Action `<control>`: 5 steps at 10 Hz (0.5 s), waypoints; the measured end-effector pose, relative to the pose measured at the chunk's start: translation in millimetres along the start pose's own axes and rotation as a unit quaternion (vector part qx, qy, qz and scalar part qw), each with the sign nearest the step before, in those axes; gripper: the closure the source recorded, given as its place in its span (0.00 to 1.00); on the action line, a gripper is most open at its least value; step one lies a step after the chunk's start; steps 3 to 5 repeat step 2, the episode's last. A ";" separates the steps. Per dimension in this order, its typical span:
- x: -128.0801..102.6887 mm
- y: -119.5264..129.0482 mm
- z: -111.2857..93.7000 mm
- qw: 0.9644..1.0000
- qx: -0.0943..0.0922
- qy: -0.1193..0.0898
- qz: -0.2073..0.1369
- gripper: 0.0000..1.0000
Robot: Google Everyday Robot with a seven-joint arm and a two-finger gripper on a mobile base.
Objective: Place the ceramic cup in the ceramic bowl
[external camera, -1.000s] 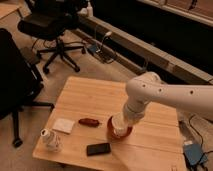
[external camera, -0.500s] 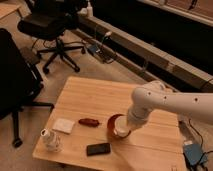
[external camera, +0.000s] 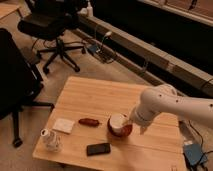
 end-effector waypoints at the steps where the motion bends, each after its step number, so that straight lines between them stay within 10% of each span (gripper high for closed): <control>1: 0.4 2.3 -2.2 1.000 -0.015 0.000 0.007 0.20; 5: 0.4 3.0 -2.4 1.000 -0.017 0.000 0.007 0.20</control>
